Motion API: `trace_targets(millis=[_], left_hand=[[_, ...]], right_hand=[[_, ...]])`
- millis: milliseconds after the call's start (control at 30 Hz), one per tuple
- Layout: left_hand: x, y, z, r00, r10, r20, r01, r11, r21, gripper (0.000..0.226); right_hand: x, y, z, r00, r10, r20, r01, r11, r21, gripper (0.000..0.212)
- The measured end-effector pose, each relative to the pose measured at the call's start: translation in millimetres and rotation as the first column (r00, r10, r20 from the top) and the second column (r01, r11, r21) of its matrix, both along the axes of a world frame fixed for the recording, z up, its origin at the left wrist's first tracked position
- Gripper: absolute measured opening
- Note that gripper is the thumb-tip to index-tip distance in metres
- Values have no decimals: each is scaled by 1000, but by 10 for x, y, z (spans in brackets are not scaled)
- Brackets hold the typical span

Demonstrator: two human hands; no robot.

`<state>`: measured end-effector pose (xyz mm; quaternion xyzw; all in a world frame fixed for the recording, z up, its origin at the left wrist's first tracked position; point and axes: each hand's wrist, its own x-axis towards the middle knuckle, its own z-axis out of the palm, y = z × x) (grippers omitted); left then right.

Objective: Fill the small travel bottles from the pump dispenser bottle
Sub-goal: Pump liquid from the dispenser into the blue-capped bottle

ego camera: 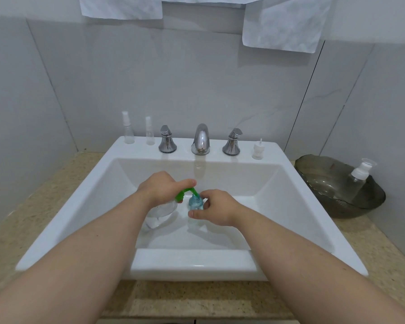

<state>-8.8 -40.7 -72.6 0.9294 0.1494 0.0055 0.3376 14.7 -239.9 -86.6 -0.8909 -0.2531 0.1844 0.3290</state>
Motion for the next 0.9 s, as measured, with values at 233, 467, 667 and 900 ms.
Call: trace_targets(millis=[233, 467, 667, 900], left_hand=[[10, -24, 6, 1000, -6, -15, 6, 1000, 11, 62], [17, -35, 7, 1000, -4, -20, 4, 1000, 7, 66], [16, -32, 2, 1000, -11, -25, 10, 1000, -23, 62], [21, -20, 2, 999, -29, -25, 28, 998, -47, 58]], right_hand=[[-6, -1, 7, 1000, 10, 13, -10, 1000, -4, 28], [-12, 0, 12, 1000, 22, 6, -22, 1000, 8, 24], [-18, 3, 12, 999, 33, 7, -33, 999, 2, 25], [-13, 3, -5, 1000, 29, -3, -29, 1000, 2, 24]])
